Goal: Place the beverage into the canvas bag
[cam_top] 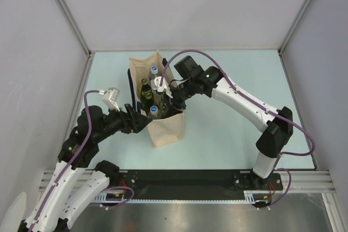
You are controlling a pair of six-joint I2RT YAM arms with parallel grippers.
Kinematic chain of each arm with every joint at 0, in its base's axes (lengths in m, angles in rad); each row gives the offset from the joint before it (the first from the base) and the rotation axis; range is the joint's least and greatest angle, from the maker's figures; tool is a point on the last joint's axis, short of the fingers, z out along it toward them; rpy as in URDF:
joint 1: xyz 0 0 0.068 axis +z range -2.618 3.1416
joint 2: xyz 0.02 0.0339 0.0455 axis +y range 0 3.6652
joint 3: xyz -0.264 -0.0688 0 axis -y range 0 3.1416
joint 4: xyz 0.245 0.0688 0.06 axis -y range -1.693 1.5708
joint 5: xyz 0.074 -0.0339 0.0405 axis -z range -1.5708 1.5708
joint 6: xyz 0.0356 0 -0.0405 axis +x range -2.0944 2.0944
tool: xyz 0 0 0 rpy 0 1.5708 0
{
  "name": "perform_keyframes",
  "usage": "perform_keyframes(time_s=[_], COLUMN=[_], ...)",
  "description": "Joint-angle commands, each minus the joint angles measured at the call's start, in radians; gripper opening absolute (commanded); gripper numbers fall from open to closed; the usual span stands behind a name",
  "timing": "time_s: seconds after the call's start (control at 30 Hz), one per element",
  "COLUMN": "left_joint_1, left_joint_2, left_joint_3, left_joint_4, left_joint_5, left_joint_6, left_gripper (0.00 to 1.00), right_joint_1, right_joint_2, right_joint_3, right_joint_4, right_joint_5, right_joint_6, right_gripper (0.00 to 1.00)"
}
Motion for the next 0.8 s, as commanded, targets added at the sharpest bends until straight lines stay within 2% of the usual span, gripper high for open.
perform_keyframes(time_s=[0.0,0.1,0.3,0.4,0.43,0.5,0.53,0.77], left_joint_1=[0.003,0.003,0.003,0.003,0.003,0.003,0.003,0.003], left_joint_2=[-0.029,-0.041,-0.040,-0.041,-0.044,-0.049,-0.051,-0.061], left_joint_3=[0.026,0.040,0.054,0.052,0.052,0.055,0.058,0.080], left_joint_4=[0.015,0.000,-0.023,-0.024,-0.025,-0.025,-0.025,-0.043], left_joint_5=[-0.036,-0.059,-0.087,-0.098,-0.098,-0.107,-0.110,-0.129], left_joint_6=[0.004,0.008,0.014,0.014,0.011,0.008,0.007,0.010], left_gripper=[0.81,0.81,0.82,0.82,0.82,0.82,0.82,0.84], right_joint_1=[0.016,0.020,0.020,0.012,0.007,0.003,-0.006,-0.014], right_joint_2=[-0.004,0.013,0.030,0.032,0.030,0.020,0.013,-0.066], right_joint_3=[-0.024,-0.056,-0.115,-0.128,-0.129,-0.110,-0.103,0.008], right_joint_4=[-0.073,-0.090,-0.084,-0.097,-0.111,-0.126,-0.130,-0.143], right_joint_5=[-0.120,-0.125,-0.079,-0.073,-0.068,-0.071,-0.085,-0.106], right_joint_6=[-0.119,-0.156,-0.219,-0.250,-0.271,-0.276,-0.272,-0.215], right_gripper=[0.00,0.01,0.15,0.30,0.38,0.45,0.53,0.67])
